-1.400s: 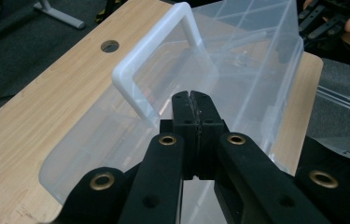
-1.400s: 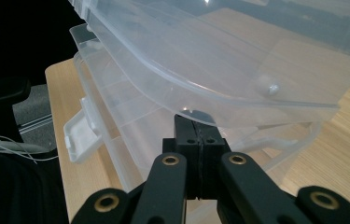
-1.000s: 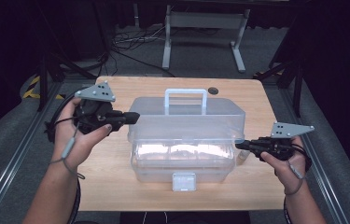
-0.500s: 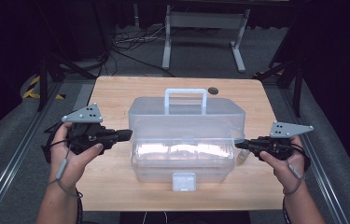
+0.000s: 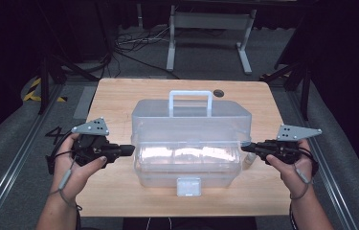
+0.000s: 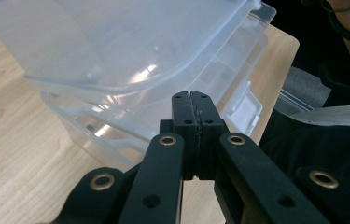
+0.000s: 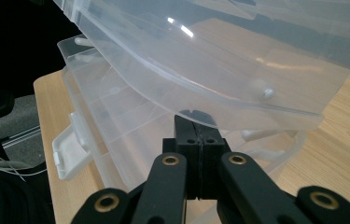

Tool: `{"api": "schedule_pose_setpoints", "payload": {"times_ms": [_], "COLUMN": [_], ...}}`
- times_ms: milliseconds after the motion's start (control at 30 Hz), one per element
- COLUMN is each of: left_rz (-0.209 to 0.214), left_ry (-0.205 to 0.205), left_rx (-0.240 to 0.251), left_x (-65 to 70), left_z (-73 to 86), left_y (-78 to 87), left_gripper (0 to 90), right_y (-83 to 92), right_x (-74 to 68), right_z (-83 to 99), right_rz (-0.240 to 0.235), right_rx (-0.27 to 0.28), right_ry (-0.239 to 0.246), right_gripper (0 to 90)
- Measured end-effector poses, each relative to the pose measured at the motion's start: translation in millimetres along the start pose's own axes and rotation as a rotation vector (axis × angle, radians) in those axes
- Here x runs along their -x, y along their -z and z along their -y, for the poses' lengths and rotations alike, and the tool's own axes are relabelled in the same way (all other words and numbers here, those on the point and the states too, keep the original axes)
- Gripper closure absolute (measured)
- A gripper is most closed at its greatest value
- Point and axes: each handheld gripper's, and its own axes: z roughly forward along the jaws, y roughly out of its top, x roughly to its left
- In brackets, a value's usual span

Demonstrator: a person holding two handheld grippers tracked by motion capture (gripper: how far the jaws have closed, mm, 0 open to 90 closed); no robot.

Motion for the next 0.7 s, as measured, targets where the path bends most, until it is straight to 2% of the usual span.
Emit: {"api": "schedule_pose_setpoints", "payload": {"times_ms": [67, 100, 267, 333, 500, 700], "left_rz": [0.000, -0.004, -0.004, -0.010, -0.019, -0.035], "left_ry": [0.003, 0.000, 0.020, 0.023, 0.049, 0.048], "left_rx": [-0.002, -0.025, -0.058, -0.058, -0.031, 0.003], "left_x": [-0.8, -3.3, -6.7, -7.4, -12.8, -17.5], "left_z": [0.5, 1.6, 4.1, 4.3, 5.8, 7.1], "left_y": [-1.5, -6.7, -18.7, -20.9, -27.0, -28.9], "left_gripper": [89.7, 89.7, 89.7, 89.7, 89.7, 89.6], "right_y": [0.1, 0.1, 0.2, 0.3, 0.4, -0.4], "right_x": [0.0, 0.0, 0.4, 0.6, 0.8, 1.4], "right_z": [0.0, 0.0, 0.4, 0.6, 0.8, 1.5], "right_rz": [0.001, 0.001, 0.001, 0.001, 0.001, -0.001], "right_rx": [0.001, 0.001, 0.005, 0.006, 0.006, 0.004], "right_ry": [0.000, 0.000, -0.006, -0.007, -0.009, -0.010], "right_gripper": [90.0, 90.0, 90.0, 90.0, 90.0, 90.0]}}
